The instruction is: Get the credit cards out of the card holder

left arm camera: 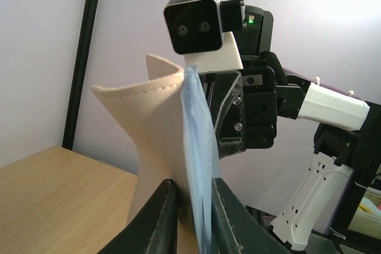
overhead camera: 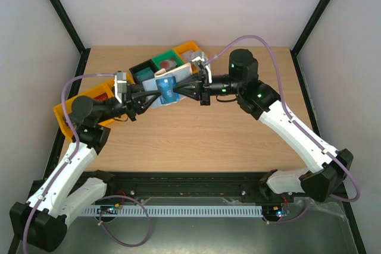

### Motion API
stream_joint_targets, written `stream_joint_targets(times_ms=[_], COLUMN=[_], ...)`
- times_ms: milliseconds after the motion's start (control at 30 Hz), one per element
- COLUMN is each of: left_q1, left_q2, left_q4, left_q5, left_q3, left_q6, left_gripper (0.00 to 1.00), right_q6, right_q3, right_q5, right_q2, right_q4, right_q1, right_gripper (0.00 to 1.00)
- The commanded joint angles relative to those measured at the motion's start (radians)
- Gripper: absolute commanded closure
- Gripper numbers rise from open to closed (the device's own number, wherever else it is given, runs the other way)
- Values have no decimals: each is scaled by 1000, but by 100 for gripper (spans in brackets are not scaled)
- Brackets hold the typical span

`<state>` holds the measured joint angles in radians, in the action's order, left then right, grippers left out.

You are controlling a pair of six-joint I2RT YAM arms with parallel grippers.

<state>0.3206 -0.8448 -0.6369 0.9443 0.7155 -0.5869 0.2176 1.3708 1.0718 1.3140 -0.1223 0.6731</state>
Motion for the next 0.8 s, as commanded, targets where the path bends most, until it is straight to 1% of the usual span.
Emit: stream_joint_targets(times_ms=[0,67,100,167,200,267,367,500,633,700,767], left_q1=[9,9,9,9,9,9,8,-3,-4,-4,-4], left_q2=[18,19,20,18,16,14,15,22,25,22,14], left_q4=[-21,-21,-21,-18,-13,-9,10,53,64,115,215], left_q5=[51,51,50,46,41,33,16,-2,0,-5,-24], left_q3=[4,2,4,3,4,8,12,3,-7,-9,-25], left_q6=[-2,-2,-1,8,12,17,22,51,60,111,192], left_gripper=[82,82,85,96,97,98,98,98,98,98,98], right_q6=[-29,-49,-58,-73,-73,-77,-147,-193,-225,-235,-243], right_q3=[18,31,37,52,57,69,92,77,77,77,78], right_q5=[-2,-4,-4,-3,2,10,-15,-12,-6,-17,-61], right_q2=[-40,-44,-45,-43,-40,-32,-35,-66,-92,-103,-117], right_q4=[-14,-51,-67,-90,-95,-105,-190,-269,-332,-351,-366], right_q1=[-32,-41,-46,-49,-49,-49,-60,-152,-204,-224,-251], right_gripper=[98,98,98,98,98,98,98,98,99,98,98])
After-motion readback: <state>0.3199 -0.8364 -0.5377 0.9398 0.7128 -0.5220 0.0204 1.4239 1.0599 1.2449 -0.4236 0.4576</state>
